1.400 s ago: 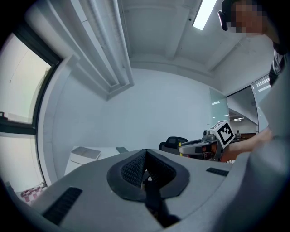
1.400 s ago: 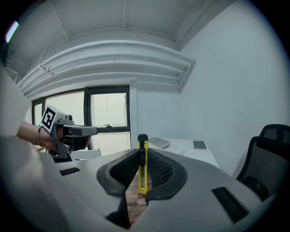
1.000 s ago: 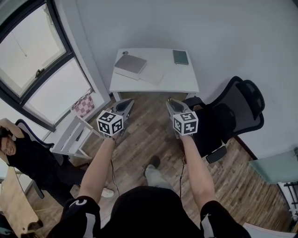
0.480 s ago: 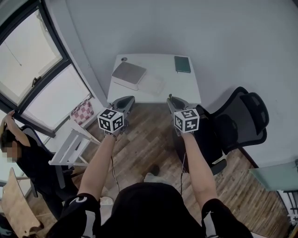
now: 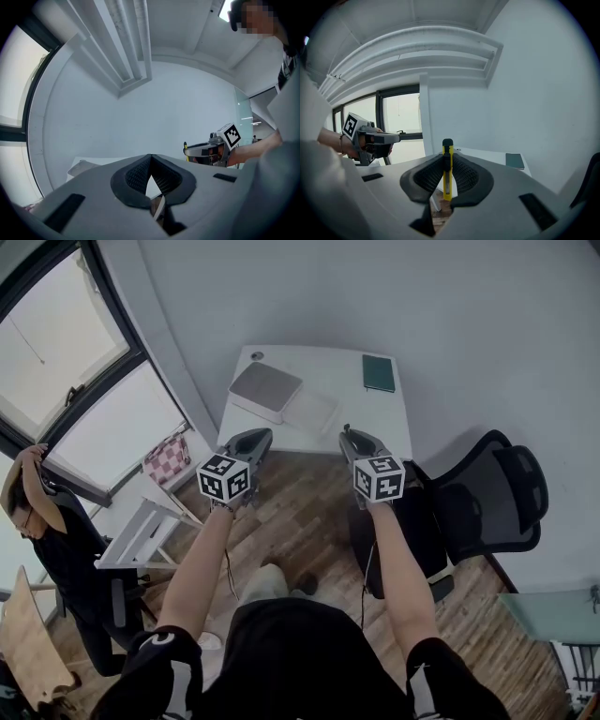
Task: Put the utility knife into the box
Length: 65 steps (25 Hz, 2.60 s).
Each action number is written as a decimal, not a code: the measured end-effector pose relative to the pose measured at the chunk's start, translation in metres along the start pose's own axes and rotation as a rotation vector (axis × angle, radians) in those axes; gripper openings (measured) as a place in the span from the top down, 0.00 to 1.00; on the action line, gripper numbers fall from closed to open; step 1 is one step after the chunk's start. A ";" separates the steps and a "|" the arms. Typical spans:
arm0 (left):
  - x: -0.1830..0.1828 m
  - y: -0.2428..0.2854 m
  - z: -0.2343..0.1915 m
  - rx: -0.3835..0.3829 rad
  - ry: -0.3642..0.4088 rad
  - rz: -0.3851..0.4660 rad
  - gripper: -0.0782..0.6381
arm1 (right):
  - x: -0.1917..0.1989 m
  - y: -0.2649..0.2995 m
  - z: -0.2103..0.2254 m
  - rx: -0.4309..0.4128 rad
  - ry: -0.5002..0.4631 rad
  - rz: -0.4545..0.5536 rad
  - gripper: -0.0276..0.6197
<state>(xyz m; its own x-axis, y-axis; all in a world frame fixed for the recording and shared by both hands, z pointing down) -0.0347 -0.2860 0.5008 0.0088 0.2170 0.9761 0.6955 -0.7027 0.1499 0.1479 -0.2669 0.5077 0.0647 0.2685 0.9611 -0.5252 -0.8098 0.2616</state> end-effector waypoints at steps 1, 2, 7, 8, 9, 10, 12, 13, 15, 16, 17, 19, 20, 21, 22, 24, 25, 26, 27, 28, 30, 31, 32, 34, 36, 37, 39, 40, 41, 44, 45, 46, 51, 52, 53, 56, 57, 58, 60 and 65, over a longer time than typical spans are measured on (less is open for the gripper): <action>0.000 0.003 -0.003 -0.002 -0.001 -0.001 0.86 | 0.000 0.004 0.002 -0.002 0.002 0.000 0.85; 0.000 0.007 -0.006 -0.004 -0.002 -0.002 0.86 | -0.001 0.007 0.004 -0.005 0.004 -0.001 0.85; -0.001 0.031 -0.025 -0.001 -0.006 0.002 0.86 | 0.000 0.030 0.022 -0.003 0.006 -0.008 0.85; -0.002 0.038 -0.029 0.003 -0.006 0.004 0.86 | -0.001 0.035 0.027 0.000 0.006 -0.009 0.85; -0.003 0.045 -0.033 0.006 -0.007 0.004 0.86 | -0.002 0.040 0.033 0.004 0.007 -0.011 0.85; -0.003 0.052 -0.037 0.008 -0.009 0.004 0.86 | -0.003 0.046 0.038 0.007 0.008 -0.014 0.85; -0.005 0.067 -0.048 0.011 -0.013 0.004 0.86 | -0.006 0.059 0.049 0.010 0.012 -0.019 0.85; -0.006 0.075 -0.054 0.013 -0.014 0.004 0.86 | -0.008 0.066 0.054 0.012 0.015 -0.020 0.85; -0.010 0.092 -0.064 0.020 -0.016 0.006 0.86 | -0.012 0.081 0.066 0.016 0.020 -0.021 0.85; -0.012 0.100 -0.070 0.023 -0.017 0.006 0.86 | -0.014 0.088 0.072 0.018 0.021 -0.020 0.85; -0.014 0.108 -0.077 0.026 -0.018 0.005 0.86 | -0.016 0.097 0.078 0.020 0.022 -0.021 0.85; -0.016 0.124 -0.089 0.033 -0.020 0.000 0.86 | -0.021 0.113 0.088 0.023 0.025 -0.025 0.85; -0.017 0.132 -0.095 0.037 -0.019 -0.003 0.86 | -0.022 0.120 0.094 0.026 0.028 -0.027 0.85; -0.019 0.140 -0.100 0.041 -0.018 -0.006 0.86 | -0.024 0.127 0.100 0.028 0.031 -0.029 0.85; -0.020 0.147 -0.105 0.045 -0.017 -0.009 0.86 | -0.025 0.134 0.106 0.031 0.033 -0.031 0.85; -0.020 0.161 -0.115 0.051 -0.017 -0.016 0.86 | -0.024 0.147 0.116 0.035 0.037 -0.040 0.85; -0.021 0.167 -0.120 0.054 -0.018 -0.020 0.86 | -0.024 0.154 0.120 0.037 0.041 -0.045 0.85; -0.021 0.172 -0.125 0.056 -0.018 -0.024 0.86 | -0.024 0.160 0.124 0.039 0.045 -0.049 0.85; -0.021 0.177 -0.131 0.057 -0.019 -0.028 0.86 | -0.023 0.166 0.127 0.041 0.050 -0.054 0.85; -0.022 0.182 -0.136 0.059 -0.019 -0.031 0.86 | -0.023 0.172 0.130 0.043 0.054 -0.058 0.85; -0.022 0.192 -0.145 0.064 -0.019 -0.039 0.86 | -0.023 0.183 0.137 0.047 0.060 -0.065 0.85; -0.021 0.196 -0.149 0.067 -0.019 -0.044 0.86 | -0.021 0.188 0.140 0.049 0.063 -0.070 0.85; -0.020 0.201 -0.153 0.070 -0.019 -0.048 0.86 | -0.020 0.193 0.143 0.051 0.066 -0.076 0.85; -0.017 0.208 -0.162 0.074 -0.020 -0.059 0.86 | -0.014 0.203 0.147 0.056 0.072 -0.093 0.85; -0.013 0.214 -0.171 0.081 -0.022 -0.070 0.86 | -0.007 0.213 0.151 0.062 0.082 -0.109 0.85; -0.011 0.217 -0.175 0.085 -0.024 -0.076 0.86 | -0.004 0.218 0.153 0.066 0.088 -0.118 0.85; -0.008 0.222 -0.182 0.095 -0.028 -0.083 0.86 | 0.003 0.227 0.155 0.071 0.098 -0.136 0.85; -0.007 0.224 -0.185 0.100 -0.029 -0.086 0.86 | 0.007 0.231 0.157 0.074 0.104 -0.145 0.85; -0.005 0.227 -0.188 0.104 -0.029 -0.088 0.86 | 0.010 0.236 0.157 0.075 0.109 -0.154 0.85; 0.000 0.233 -0.197 0.108 -0.024 -0.097 0.86 | 0.022 0.251 0.157 0.069 0.121 -0.186 0.85; 0.002 0.234 -0.200 0.108 -0.023 -0.100 0.86 | 0.026 0.256 0.156 0.064 0.124 -0.198 0.85; 0.004 0.235 -0.202 0.106 -0.024 -0.102 0.86 | 0.032 0.260 0.156 0.059 0.127 -0.213 0.85; 0.012 0.241 -0.210 0.088 -0.038 -0.108 0.86 | 0.058 0.276 0.161 0.026 0.137 -0.288 0.85; 0.014 0.243 -0.211 0.083 -0.042 -0.109 0.86 | 0.062 0.279 0.162 0.017 0.138 -0.299 0.85; 0.015 0.246 -0.211 0.077 -0.046 -0.108 0.86 | 0.067 0.283 0.164 0.006 0.137 -0.311 0.85; 0.022 0.251 -0.210 0.054 -0.054 -0.107 0.86 | 0.082 0.294 0.169 -0.034 0.131 -0.351 0.85; 0.025 0.252 -0.210 0.041 -0.058 -0.108 0.86 | 0.087 0.297 0.170 -0.050 0.128 -0.364 0.85; 0.028 0.253 -0.211 0.029 -0.064 -0.109 0.86 | 0.091 0.302 0.171 -0.066 0.124 -0.379 0.85; 0.034 0.253 -0.212 0.005 -0.074 -0.112 0.86 | 0.101 0.311 0.172 -0.096 0.117 -0.411 0.85; 0.049 0.257 -0.220 -0.048 -0.082 -0.124 0.86 | 0.124 0.334 0.176 -0.158 0.100 -0.491 0.85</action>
<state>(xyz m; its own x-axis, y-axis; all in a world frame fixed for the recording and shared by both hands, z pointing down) -0.0136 -0.6051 0.6214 -0.0155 0.3574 0.9338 0.6597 -0.6982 0.2782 0.1295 -0.5958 0.7302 0.2583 0.6515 0.7133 -0.5751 -0.4896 0.6554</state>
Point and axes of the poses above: the fingertips, and each gripper's own axes: y forward along the fingers, z to its right, x out of its underside, the point moved 1 cm from there along -y, backward along the fingers, and after that the axes turned 8 degrees about -x, right-handed, at the moved point
